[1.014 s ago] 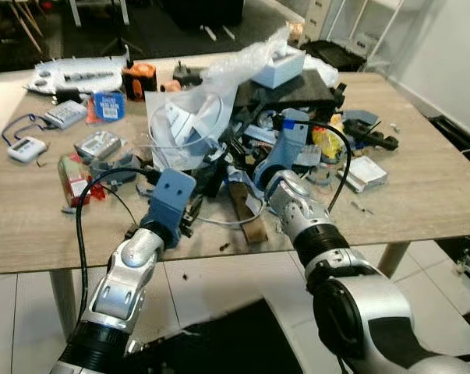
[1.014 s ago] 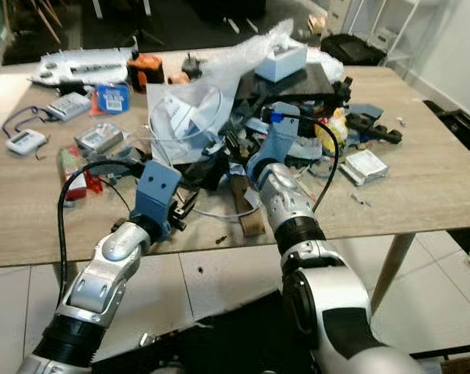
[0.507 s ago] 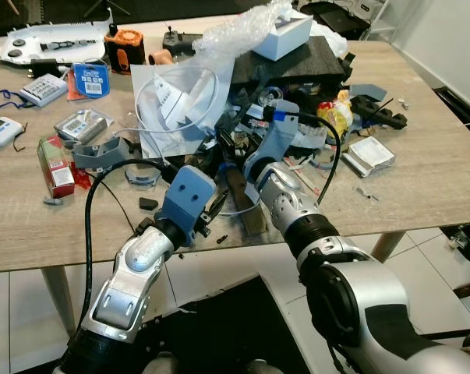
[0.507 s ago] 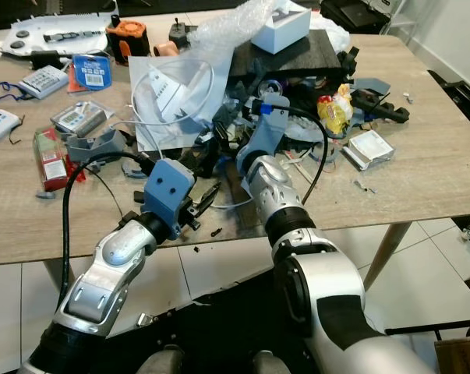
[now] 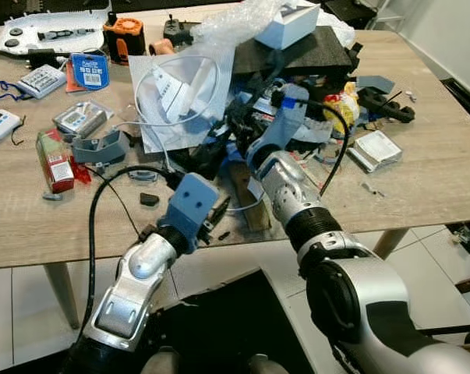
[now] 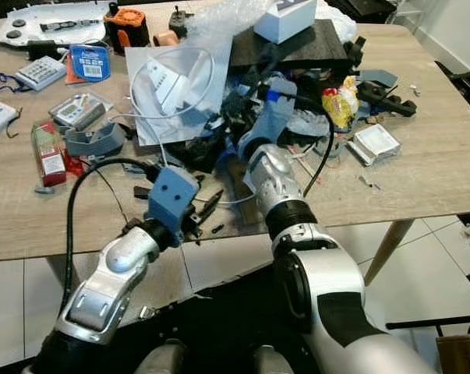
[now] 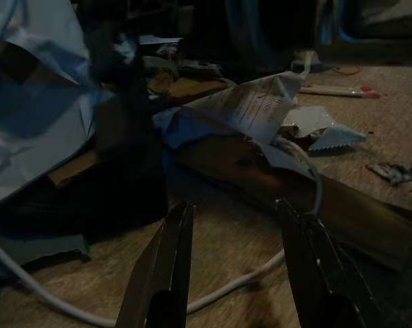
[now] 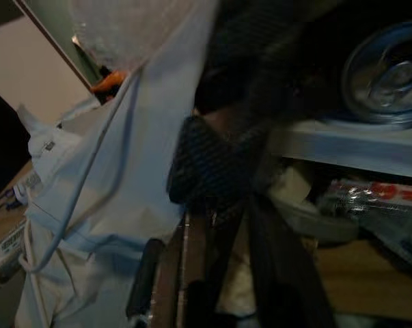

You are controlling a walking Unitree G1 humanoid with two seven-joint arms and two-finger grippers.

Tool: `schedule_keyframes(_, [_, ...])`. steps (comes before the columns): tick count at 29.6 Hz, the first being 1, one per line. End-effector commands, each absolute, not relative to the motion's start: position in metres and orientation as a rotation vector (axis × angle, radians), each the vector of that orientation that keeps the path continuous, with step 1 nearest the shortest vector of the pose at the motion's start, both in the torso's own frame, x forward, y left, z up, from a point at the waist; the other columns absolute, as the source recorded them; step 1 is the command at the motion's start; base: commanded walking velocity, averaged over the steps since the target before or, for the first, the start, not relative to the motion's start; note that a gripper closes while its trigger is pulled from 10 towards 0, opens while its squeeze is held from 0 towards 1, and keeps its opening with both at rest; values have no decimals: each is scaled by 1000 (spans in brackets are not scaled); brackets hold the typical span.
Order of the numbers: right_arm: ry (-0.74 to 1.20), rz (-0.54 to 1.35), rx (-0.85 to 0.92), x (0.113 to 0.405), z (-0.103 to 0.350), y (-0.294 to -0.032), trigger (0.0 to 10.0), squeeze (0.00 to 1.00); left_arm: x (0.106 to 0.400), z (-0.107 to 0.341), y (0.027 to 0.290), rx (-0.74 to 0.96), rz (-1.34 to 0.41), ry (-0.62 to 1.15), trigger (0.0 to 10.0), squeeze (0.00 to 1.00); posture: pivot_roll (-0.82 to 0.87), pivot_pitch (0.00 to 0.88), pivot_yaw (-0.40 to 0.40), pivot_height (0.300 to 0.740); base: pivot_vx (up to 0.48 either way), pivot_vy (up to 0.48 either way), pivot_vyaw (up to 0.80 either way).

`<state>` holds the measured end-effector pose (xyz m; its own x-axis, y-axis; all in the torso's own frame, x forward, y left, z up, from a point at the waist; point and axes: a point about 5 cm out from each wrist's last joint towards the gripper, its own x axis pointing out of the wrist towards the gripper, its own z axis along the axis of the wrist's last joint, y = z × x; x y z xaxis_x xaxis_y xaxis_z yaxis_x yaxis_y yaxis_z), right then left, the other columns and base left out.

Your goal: Picking trash to rubbish bin

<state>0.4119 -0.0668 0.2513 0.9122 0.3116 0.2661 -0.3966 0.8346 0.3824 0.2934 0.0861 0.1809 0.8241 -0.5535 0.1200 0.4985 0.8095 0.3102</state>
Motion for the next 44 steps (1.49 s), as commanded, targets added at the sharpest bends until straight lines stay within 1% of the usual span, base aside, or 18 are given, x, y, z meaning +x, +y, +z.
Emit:
schedule_keyframes(1, [-188,368,439,410,243,-70,0,0,292,177,81,262,-588,-195,10000,0,74,252,-40,740,0,0,0])
schedule_keyframes(10, [-221,367,461,406,244,-71,0,0,293,172,79,273,-617,-173,10000,0,73,238,7,740,0,0,0])
schedule_keyframes(16, [-247,368,482,401,245,-69,0,0,293,173,82,282,-610,-166,10000,0,79,220,9,740,0,0,0])
schedule_keyframes(18, [-276,392,478,397,254,-65,0,0,296,177,85,267,-583,-168,10000,0,57,199,34,740,0,0,0])
schedule_keyframes(23, [-315,412,463,395,267,-65,0,0,304,182,85,245,-563,-171,10000,0,44,201,40,740,0,0,0])
schedule_keyframes(25, [-373,393,450,392,280,-77,0,0,310,178,81,267,-578,-163,10000,0,37,180,35,740,0,0,0])
schedule_keyframes(26, [-373,393,450,392,280,-77,0,0,310,178,81,267,-578,-163,10000,0,37,180,35,740,0,0,0])
schedule_keyframes(27, [-443,353,418,387,290,-92,0,0,319,168,85,320,-526,-109,10000,0,39,178,41,740,0,0,0])
schedule_keyframes(28, [-467,332,396,384,290,-99,0,0,321,165,90,327,-485,-87,10000,0,46,168,34,740,0,0,0])
schedule_keyframes(29, [-467,332,396,384,290,-99,0,0,321,165,90,327,-485,-87,10000,0,46,168,34,740,0,0,0])
schedule_keyframes(30, [-491,304,361,378,289,-108,0,0,324,164,100,293,-413,-57,10000,0,39,162,46,740,0,0,0])
schedule_keyframes(34, [-532,269,304,369,291,-119,0,0,324,162,112,240,-340,-29,10000,0,35,165,53,740,0,0,0])
schedule_keyframes(38, [-556,221,262,366,291,-128,0,0,325,159,114,251,-331,-22,10000,0,31,161,67,740,0,0,0])
schedule_keyframes(40, [-584,170,190,364,293,-141,0,0,328,161,113,251,-325,-29,10000,0,30,162,58,740,0,0,0])
schedule_keyframes(41, [-584,170,190,364,293,-141,0,0,328,161,113,251,-325,-29,10000,0,30,162,58,740,0,0,0])
schedule_keyframes(43, [-620,120,119,357,298,-157,0,0,334,164,114,264,-303,-33,10000,0,35,168,46,740,0,0,0])
schedule_keyframes(44, [-620,120,119,357,298,-157,0,0,334,164,114,264,-303,-33,10000,0,35,168,46,740,0,0,0])
